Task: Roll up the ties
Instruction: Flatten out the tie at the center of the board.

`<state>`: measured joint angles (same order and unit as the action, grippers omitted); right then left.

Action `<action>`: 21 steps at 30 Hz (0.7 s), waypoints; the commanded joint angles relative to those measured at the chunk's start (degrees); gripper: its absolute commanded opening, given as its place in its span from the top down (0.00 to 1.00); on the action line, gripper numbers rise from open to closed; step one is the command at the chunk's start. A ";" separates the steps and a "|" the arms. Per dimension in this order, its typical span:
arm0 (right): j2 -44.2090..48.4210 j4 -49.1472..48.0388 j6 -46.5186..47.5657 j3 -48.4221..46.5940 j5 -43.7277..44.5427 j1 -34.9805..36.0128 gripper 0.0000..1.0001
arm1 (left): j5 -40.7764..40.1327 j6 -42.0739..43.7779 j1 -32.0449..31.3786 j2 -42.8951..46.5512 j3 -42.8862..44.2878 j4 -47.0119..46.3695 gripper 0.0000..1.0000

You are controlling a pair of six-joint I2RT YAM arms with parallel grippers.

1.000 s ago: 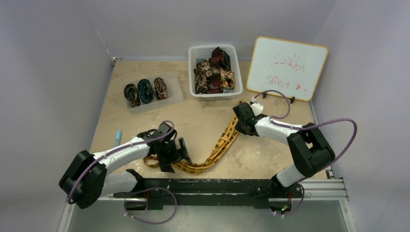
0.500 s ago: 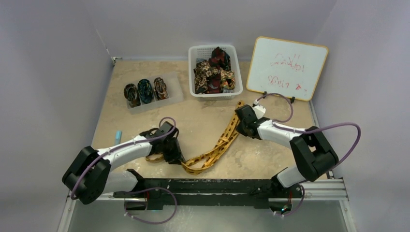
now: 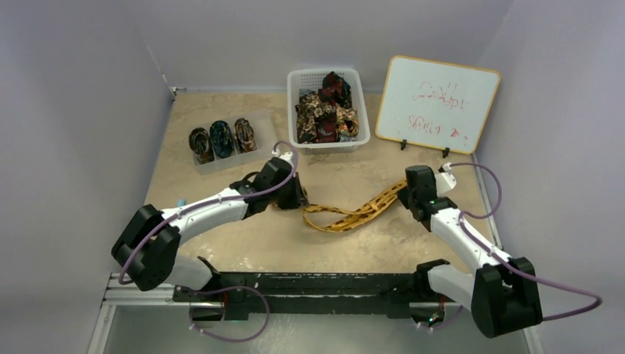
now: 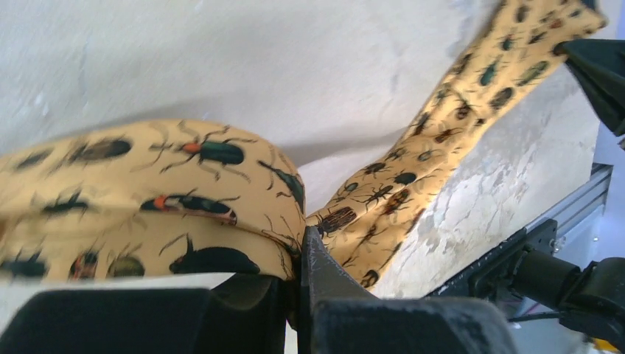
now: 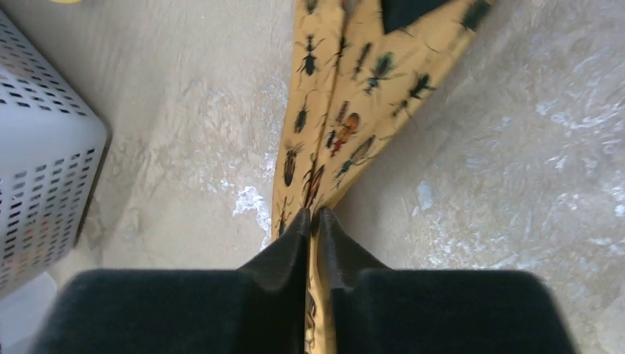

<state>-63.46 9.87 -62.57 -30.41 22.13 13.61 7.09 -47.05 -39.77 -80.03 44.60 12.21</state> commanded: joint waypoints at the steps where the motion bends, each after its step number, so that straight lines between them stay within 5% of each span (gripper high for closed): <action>1: 2.94 1.59 -4.65 1.97 2.17 -0.75 0.71 | -6.99 9.62 -5.33 0.03 -0.02 -10.25 1.00; 3: 3.24 3.97 -5.09 1.21 2.75 -0.86 0.46 | -9.87 8.66 -8.09 1.03 -4.55 -13.46 0.98; 6: 4.93 4.31 -2.01 -0.42 1.16 -0.86 0.30 | -9.25 3.49 -9.67 3.49 -11.33 -14.55 0.91; 10: 7.81 -5.37 12.58 -2.00 -7.79 -0.86 0.21 | -10.13 -4.72 -10.23 11.57 -19.21 -10.77 0.53; 14: 6.67 -23.16 26.45 0.29 -39.40 0.13 0.16 | -11.26 -10.91 -10.41 22.32 -22.90 -2.74 0.22; 21: -1.21 -33.63 35.43 -1.35 -33.69 23.96 0.15 | -15.65 -17.82 -9.90 32.85 -18.06 15.33 0.12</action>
<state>-61.23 -13.06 -36.49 -30.39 -7.60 27.49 -4.58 -59.33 -49.95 -48.69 22.35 16.21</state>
